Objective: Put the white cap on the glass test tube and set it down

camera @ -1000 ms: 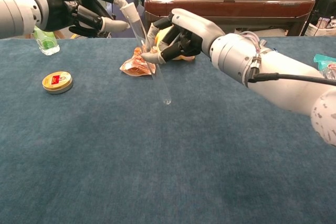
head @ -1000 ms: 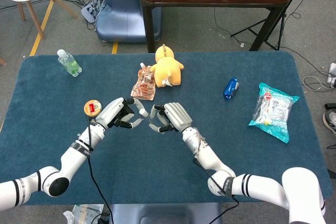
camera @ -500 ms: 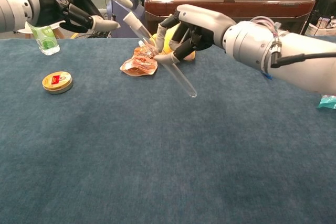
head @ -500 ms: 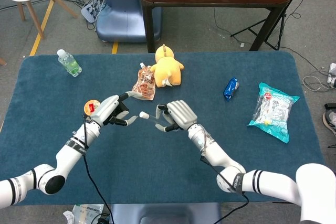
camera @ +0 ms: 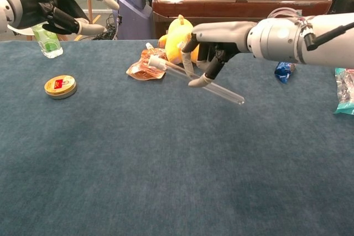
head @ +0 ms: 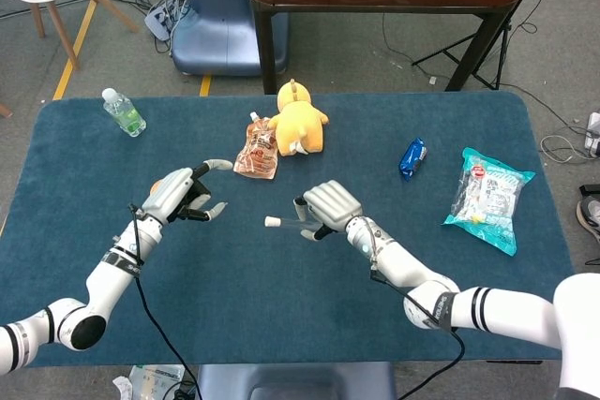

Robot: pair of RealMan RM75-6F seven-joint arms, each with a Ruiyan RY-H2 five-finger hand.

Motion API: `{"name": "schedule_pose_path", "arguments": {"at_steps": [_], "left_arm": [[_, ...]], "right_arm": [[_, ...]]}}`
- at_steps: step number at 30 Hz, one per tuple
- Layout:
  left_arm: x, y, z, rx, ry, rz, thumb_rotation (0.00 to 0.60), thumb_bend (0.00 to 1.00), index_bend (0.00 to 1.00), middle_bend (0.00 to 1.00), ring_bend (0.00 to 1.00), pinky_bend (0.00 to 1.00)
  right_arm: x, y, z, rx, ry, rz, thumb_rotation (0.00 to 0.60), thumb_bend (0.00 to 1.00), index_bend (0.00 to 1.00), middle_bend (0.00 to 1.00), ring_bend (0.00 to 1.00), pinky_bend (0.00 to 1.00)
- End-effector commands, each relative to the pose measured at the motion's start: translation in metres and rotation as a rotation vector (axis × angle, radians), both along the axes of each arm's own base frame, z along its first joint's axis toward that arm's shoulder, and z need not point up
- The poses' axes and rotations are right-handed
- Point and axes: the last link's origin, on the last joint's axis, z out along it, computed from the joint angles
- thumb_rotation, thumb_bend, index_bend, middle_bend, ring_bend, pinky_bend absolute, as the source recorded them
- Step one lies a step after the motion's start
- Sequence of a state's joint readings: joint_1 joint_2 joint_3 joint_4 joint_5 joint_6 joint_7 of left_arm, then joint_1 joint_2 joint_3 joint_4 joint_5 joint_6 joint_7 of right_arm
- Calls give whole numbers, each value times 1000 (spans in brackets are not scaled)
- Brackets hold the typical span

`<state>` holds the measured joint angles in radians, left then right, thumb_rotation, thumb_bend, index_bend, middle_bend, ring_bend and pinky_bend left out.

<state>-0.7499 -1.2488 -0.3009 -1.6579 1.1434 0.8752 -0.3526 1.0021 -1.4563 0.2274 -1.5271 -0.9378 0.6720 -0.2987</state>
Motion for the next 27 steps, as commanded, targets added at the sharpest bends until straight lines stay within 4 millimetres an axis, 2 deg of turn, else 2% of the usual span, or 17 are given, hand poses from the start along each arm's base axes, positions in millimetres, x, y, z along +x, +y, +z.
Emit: {"name": "schedule_pose_path", "arguments": {"at_steps": [1, 9, 17, 27], "left_arm": [[-1, -1, 1, -1, 0, 2, 600, 321, 215, 1000, 1000, 1000], [0, -5, -1, -8, -10, -2, 600, 321, 215, 1000, 1000, 1000], [-1, -7, -4, -16, -12, -2, 600, 321, 215, 1000, 1000, 1000], [-2, -9, -8, -35, -5, 1, 600, 321, 216, 1000, 1000, 1000]], "right_arm": [[-6, -3, -10, 19, 75, 6, 600, 657, 682, 884, 1000, 1000], [-15, -12, -33, 31, 199, 13, 600, 657, 683, 883, 1000, 1000], [-20, -18, -58, -2, 230, -1, 600, 642, 683, 883, 1000, 1000], [-23, -21, -75, -50, 277, 24, 600, 595, 682, 874, 1000, 1000]]}}
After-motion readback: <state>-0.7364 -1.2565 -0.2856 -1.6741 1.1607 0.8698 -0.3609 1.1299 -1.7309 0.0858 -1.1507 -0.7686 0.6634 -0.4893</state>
